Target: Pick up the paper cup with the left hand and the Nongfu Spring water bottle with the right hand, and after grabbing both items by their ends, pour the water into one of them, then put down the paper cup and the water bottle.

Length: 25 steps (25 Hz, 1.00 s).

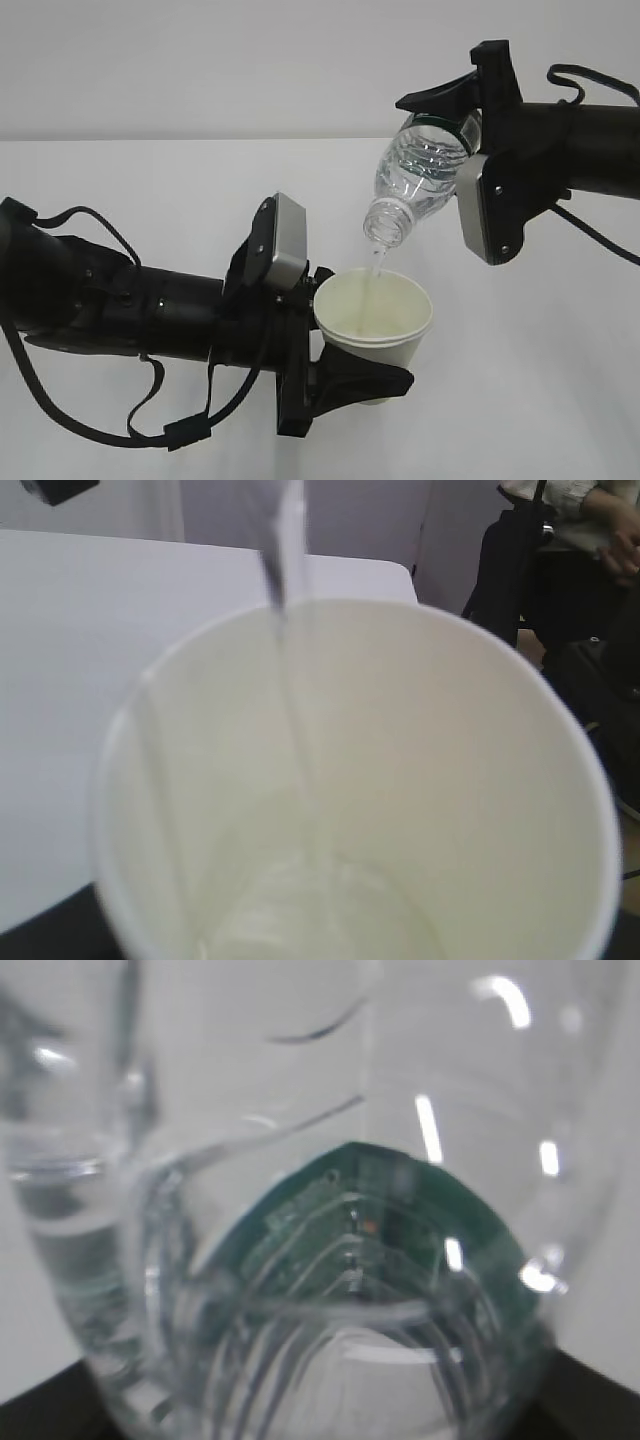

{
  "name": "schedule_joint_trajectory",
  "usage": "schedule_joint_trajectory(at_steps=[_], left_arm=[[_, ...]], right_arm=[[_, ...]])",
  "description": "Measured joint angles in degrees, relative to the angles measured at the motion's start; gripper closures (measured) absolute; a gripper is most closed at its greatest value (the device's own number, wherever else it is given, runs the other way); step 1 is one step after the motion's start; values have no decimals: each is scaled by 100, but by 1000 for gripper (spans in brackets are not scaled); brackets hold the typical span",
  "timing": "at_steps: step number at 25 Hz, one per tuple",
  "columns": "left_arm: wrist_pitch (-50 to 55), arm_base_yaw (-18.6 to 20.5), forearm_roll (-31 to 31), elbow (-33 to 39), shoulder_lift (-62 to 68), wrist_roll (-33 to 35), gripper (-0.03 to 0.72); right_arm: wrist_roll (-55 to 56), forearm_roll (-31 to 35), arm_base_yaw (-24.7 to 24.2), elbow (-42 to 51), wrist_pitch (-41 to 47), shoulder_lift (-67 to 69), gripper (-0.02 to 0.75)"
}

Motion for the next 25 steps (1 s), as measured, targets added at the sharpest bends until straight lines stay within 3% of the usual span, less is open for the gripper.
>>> schedule_joint_trajectory(at_steps=[25], left_arm=[[8, -21, -15, 0, 0, 0, 213]], right_arm=[[-9, 0, 0, 0, 0, 0, 246]])
